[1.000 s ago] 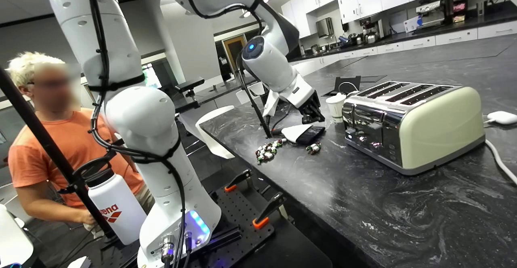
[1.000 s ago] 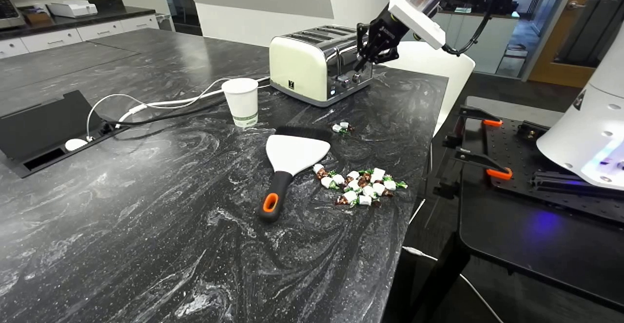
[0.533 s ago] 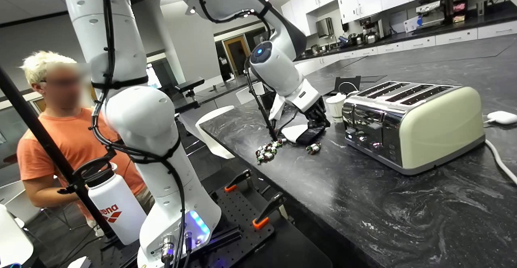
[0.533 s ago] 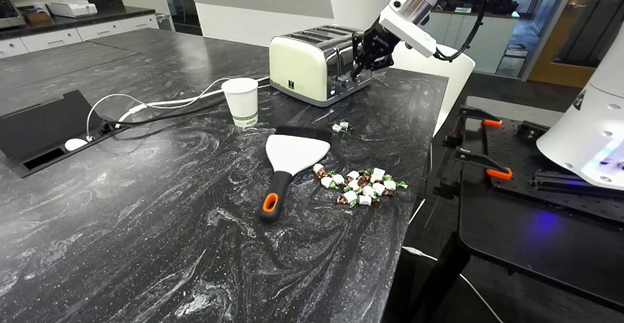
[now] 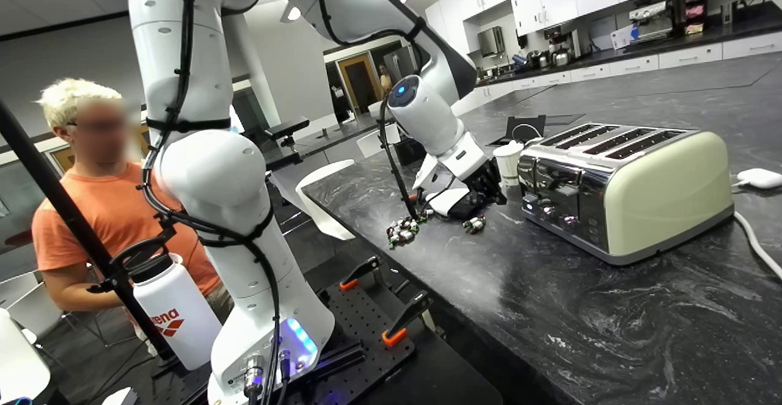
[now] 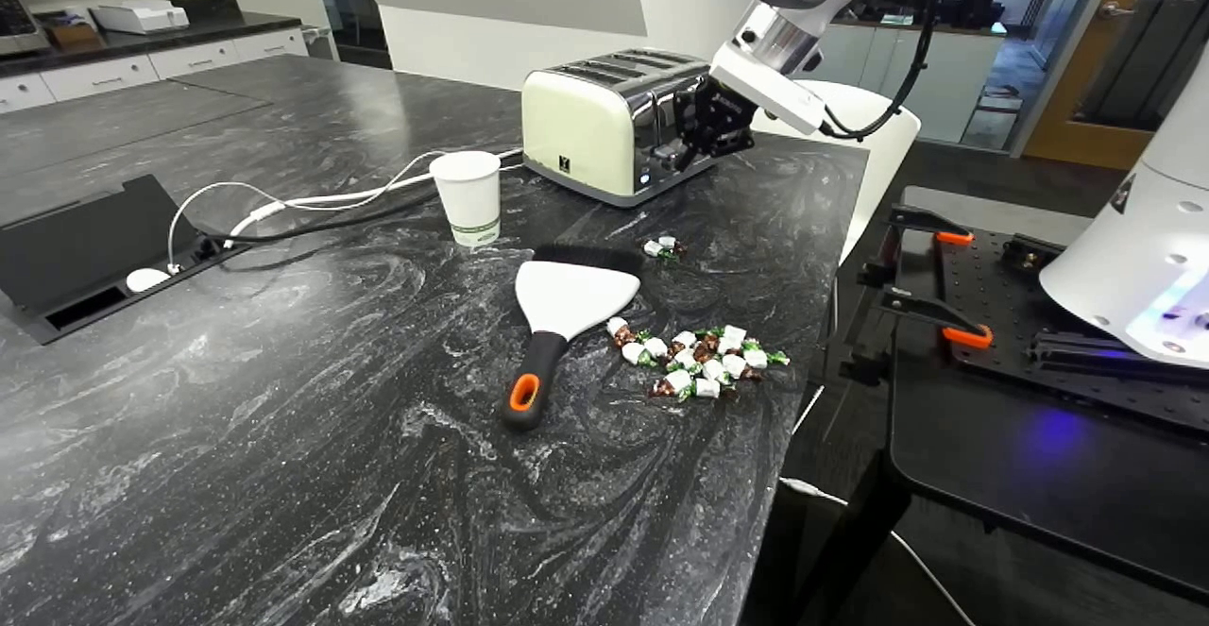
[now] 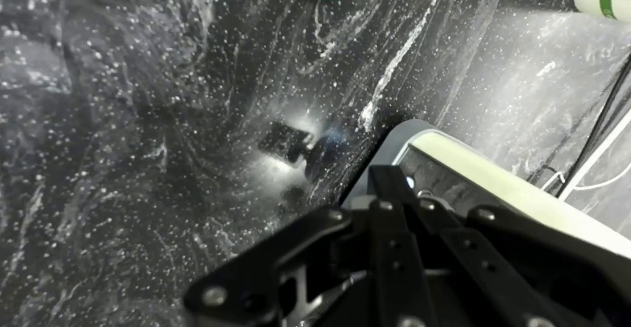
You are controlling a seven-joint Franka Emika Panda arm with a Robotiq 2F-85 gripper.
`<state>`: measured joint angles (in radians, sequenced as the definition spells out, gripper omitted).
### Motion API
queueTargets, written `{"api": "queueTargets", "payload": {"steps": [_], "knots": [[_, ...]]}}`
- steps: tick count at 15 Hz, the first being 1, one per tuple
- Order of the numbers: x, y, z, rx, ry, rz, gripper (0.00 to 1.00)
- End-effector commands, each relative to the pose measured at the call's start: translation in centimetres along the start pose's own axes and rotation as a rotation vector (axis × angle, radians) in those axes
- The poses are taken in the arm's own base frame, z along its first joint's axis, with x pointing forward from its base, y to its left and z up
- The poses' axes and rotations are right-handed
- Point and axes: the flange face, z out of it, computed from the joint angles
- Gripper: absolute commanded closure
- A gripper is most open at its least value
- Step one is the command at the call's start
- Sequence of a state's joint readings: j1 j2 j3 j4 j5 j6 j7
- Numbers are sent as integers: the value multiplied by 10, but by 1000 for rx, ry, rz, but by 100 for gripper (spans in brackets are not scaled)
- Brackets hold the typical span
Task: Pull the left switch of the toaster up
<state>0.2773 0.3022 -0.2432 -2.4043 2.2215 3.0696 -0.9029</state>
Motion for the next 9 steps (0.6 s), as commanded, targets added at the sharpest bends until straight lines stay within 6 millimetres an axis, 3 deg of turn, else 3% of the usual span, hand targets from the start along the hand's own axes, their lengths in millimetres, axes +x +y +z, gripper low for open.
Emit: {"api": "queueTargets", "payload": {"steps": [1,9], "knots": [[1,-6,16,-28,49,13,100],[0,-7,42,-9,107,15,100]]}}
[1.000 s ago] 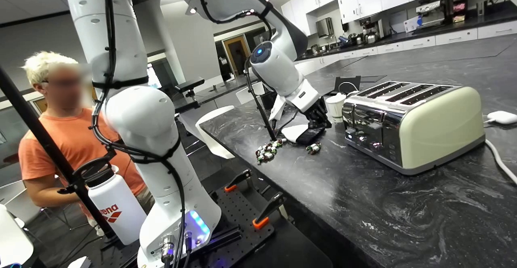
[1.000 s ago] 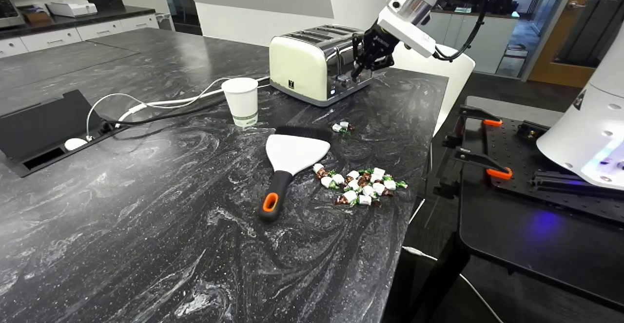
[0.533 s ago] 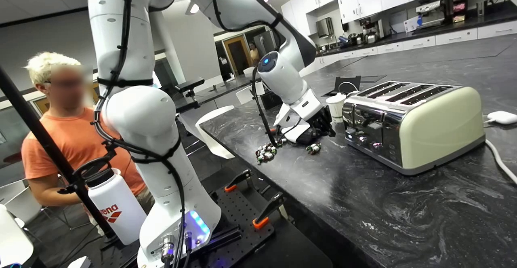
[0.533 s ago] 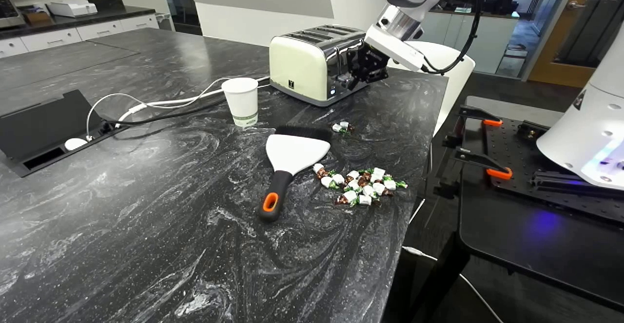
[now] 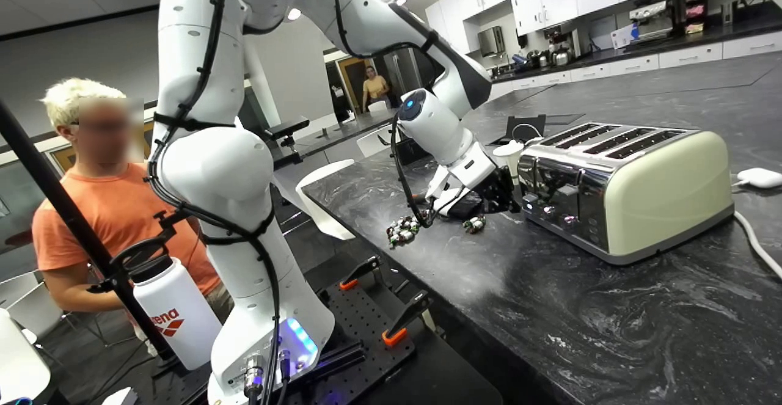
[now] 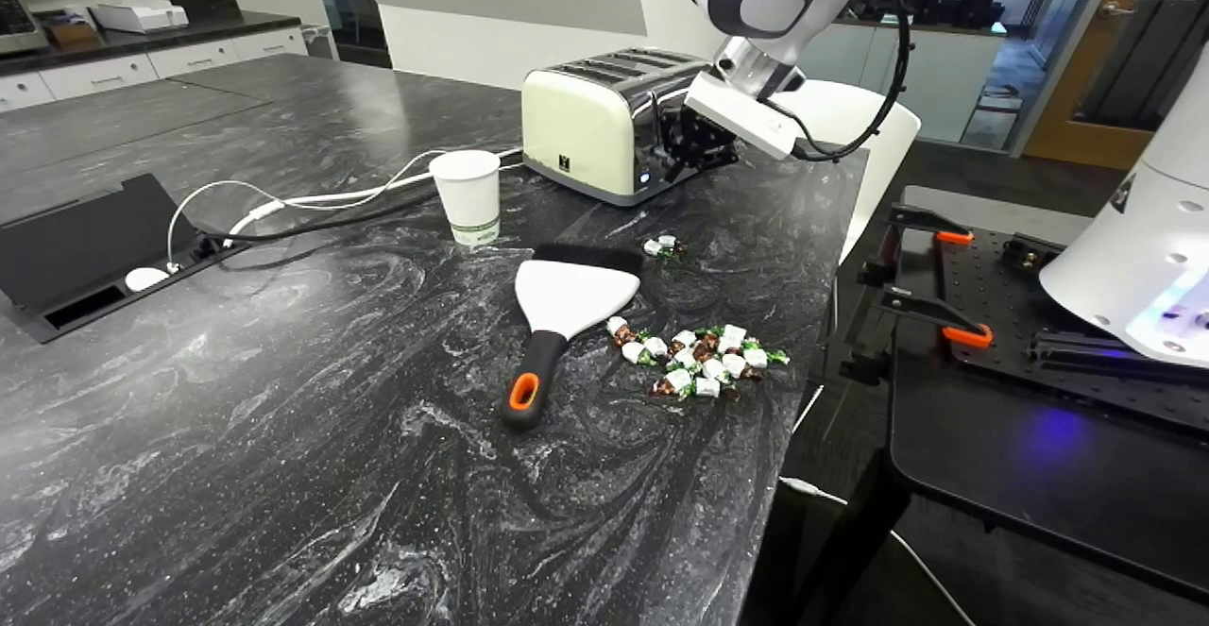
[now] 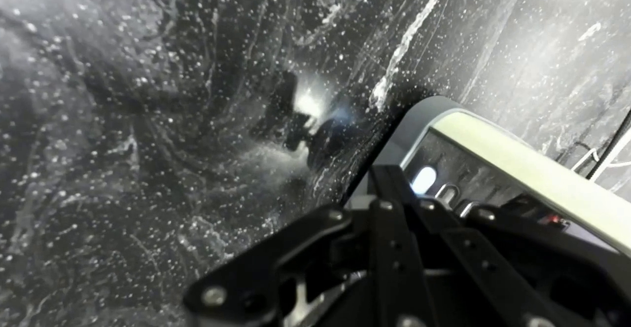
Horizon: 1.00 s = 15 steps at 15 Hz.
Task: Pull the left switch of the toaster up
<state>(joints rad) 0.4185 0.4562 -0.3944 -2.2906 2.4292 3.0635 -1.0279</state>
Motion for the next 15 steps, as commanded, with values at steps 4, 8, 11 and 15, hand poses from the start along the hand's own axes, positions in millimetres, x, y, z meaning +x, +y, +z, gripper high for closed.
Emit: {"api": "queueTargets", "payload": {"steps": [4,8,11,15], "knots": [[-12,-4,14,35,45,-12,100],[-15,-9,16,65,76,-25,100],[-14,-13,18,86,97,-53,100],[-20,-13,24,87,107,-69,100]]}}
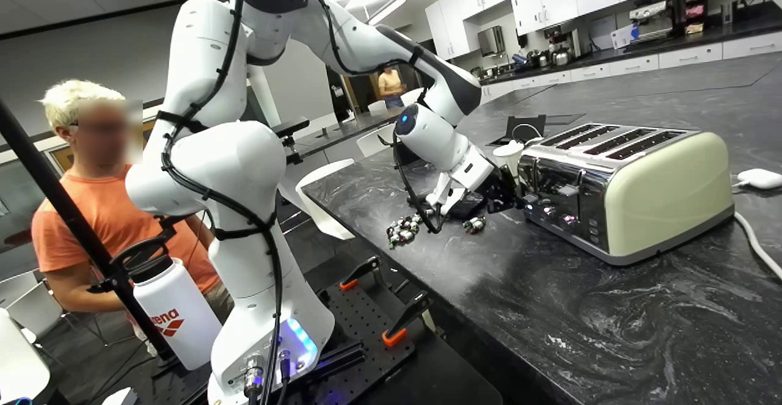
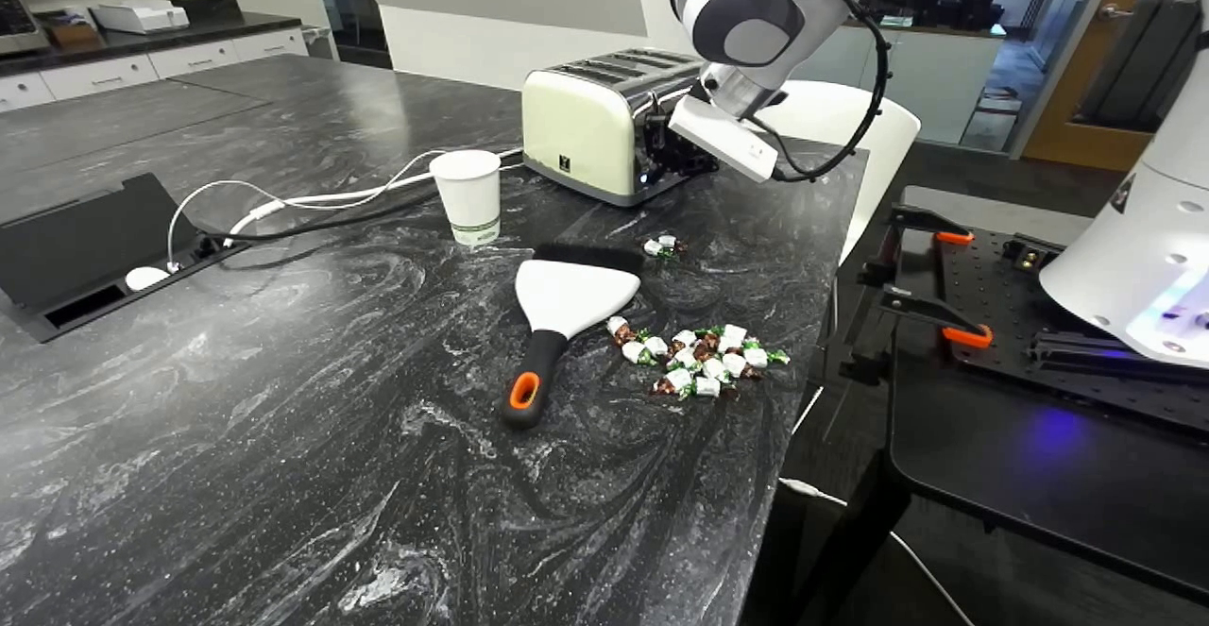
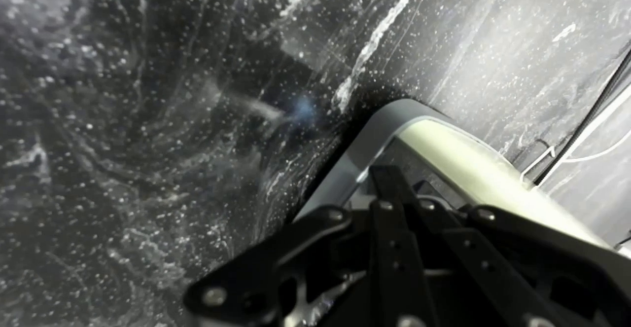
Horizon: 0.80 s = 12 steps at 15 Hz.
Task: Pull the left switch of the toaster up
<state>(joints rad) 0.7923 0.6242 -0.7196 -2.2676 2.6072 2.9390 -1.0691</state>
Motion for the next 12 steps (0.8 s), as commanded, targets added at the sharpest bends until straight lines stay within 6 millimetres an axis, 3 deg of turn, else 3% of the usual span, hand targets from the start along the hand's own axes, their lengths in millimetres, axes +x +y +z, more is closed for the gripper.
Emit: {"api": "queueTargets", "payload": {"steps": [1,12], "knots": [[-6,-1,8,11,9,-3,100],[-3,-7,8,30,90,8,100]]}}
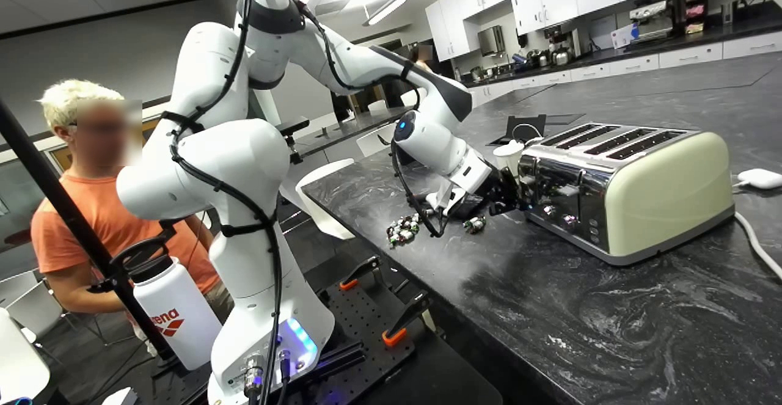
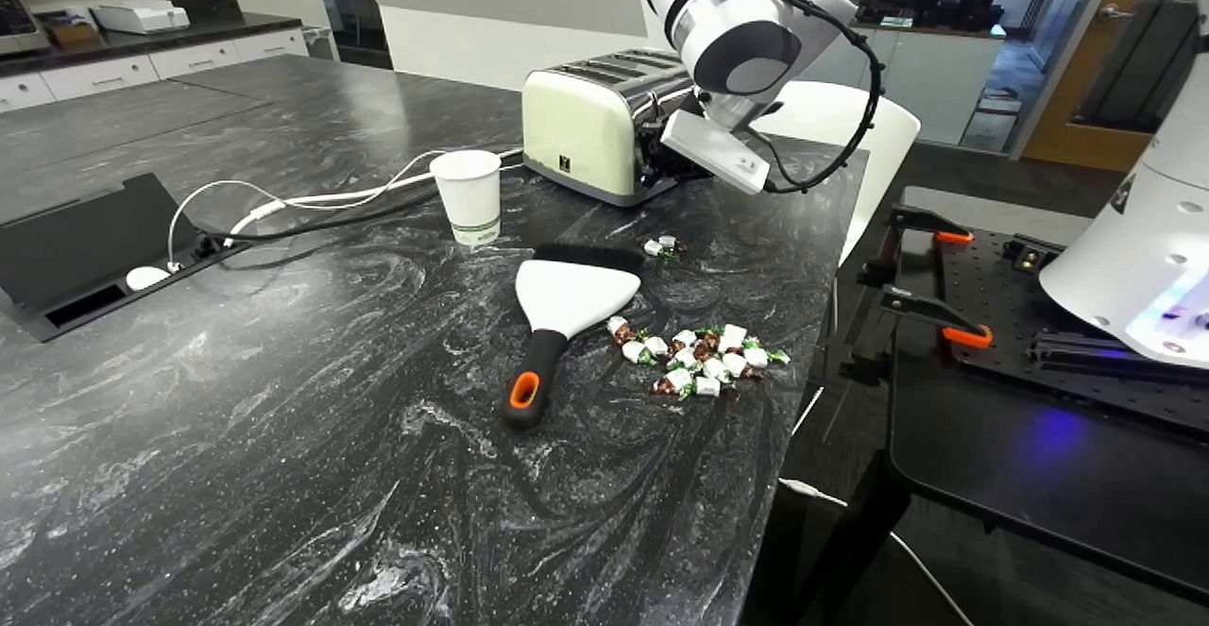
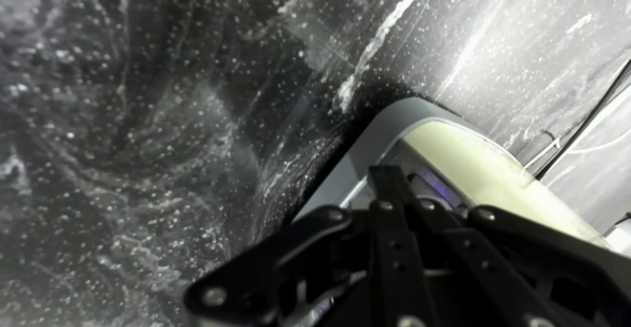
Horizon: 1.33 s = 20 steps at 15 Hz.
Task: Pull the left switch of the toaster up
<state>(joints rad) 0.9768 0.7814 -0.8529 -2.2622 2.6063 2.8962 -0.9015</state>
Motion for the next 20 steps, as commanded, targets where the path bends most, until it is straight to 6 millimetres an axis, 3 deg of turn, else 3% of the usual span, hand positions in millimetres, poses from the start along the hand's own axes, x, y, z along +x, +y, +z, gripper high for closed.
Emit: {"api": "queueTargets", "payload": {"steps": [1,5,13,20], "knots": [[4,-5,-1,28,31,13,100],[-3,-6,-21,19,52,-10,100],[7,12,-113,-2,-32,-177,100],[33,6,-176,66,20,-236,100]]}}
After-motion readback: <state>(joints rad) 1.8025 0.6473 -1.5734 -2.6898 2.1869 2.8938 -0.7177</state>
